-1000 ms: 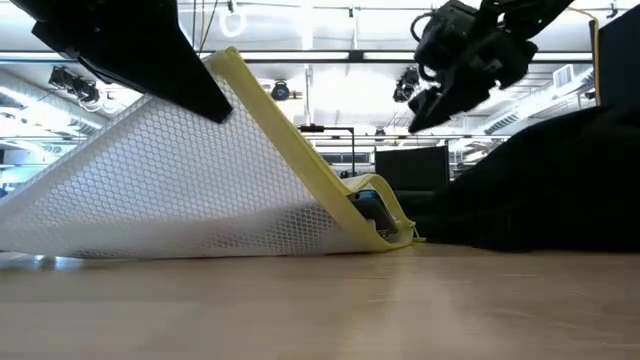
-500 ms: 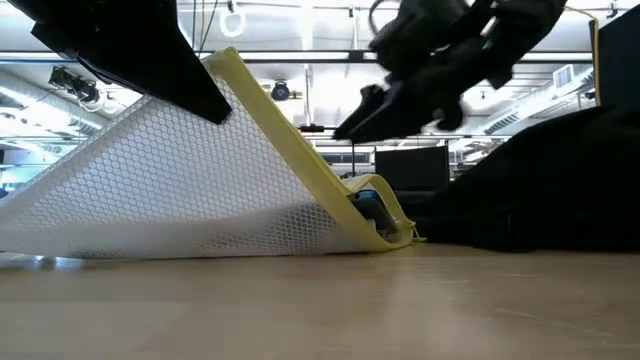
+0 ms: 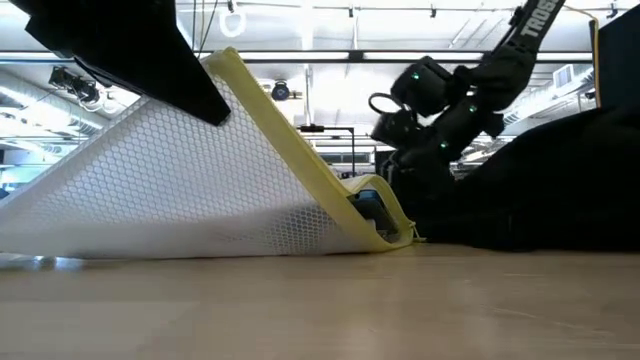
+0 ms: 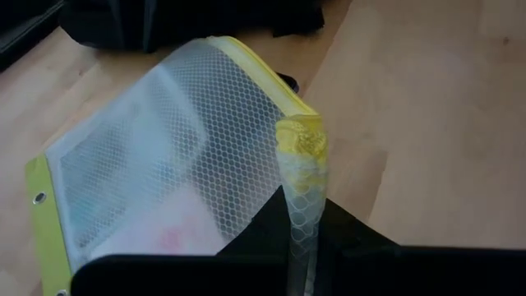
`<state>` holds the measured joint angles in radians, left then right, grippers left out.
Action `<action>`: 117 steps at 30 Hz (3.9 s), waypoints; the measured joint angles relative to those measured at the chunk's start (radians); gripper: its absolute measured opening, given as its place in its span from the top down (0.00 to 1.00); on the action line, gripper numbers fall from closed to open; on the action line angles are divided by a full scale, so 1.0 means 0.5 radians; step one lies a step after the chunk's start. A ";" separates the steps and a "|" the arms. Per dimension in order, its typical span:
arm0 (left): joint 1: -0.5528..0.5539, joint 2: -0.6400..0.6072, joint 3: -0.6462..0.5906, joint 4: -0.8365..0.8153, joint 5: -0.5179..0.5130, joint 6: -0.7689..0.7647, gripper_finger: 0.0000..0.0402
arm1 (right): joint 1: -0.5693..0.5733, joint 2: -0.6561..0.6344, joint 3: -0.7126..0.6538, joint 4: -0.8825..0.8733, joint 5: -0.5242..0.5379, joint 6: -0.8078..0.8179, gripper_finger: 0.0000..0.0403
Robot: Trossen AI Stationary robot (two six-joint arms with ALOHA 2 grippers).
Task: Unpack backpack
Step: Adjust the black backpack, then close the white zip bag
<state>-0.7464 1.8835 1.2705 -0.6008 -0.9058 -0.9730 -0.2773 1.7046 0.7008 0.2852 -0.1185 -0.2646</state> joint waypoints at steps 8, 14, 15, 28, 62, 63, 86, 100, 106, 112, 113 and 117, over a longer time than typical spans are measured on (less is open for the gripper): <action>0.000 0.000 0.000 0.014 0.012 -0.001 1.00 | -0.204 -0.018 -0.231 0.050 -0.090 -0.193 0.71; 0.004 0.000 0.000 0.015 0.024 -0.004 1.00 | -0.166 -0.010 -0.274 0.173 -0.307 -0.382 0.71; 0.004 0.000 0.000 0.015 0.032 -0.011 1.00 | -0.132 -0.010 -0.274 0.174 -0.317 -0.465 0.71; 0.004 -0.001 0.000 0.016 0.045 -0.007 1.00 | 0.295 -0.013 -0.273 0.218 0.088 -0.925 0.48; 0.004 -0.001 0.000 0.057 0.044 -0.014 1.00 | 0.910 0.007 -0.287 0.499 -0.110 -0.675 0.84; 0.004 -0.001 0.000 0.059 0.044 -0.014 1.00 | 0.920 0.007 -0.287 0.514 -0.115 -0.671 0.85; 0.024 -0.001 0.000 0.094 0.042 -0.013 1.00 | 1.189 -0.005 -0.275 0.522 0.201 -0.716 0.56; 0.031 -0.001 0.007 0.105 0.041 -0.007 1.00 | 1.187 -0.005 -0.278 0.777 0.270 -0.519 1.00; 0.011 -0.001 0.204 -0.160 -0.011 -0.001 1.00 | 1.185 -0.184 -0.279 0.821 0.280 -0.264 1.00; -0.063 -0.001 0.495 -0.630 -0.285 -0.106 1.00 | 1.185 -0.586 -0.279 0.672 0.257 -0.013 1.00; -0.080 -0.005 0.538 -0.727 -0.338 -0.156 1.00 | 1.185 -0.659 -0.279 0.632 0.250 0.029 1.00; -0.153 -0.080 0.576 -0.993 -0.553 -0.408 1.00 | 1.178 -0.933 -0.279 0.493 0.212 0.196 1.00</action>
<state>-0.8230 1.8436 1.5585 -1.0974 -1.1823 -1.1767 0.3115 1.2381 0.5613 0.5315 -0.0127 -0.1667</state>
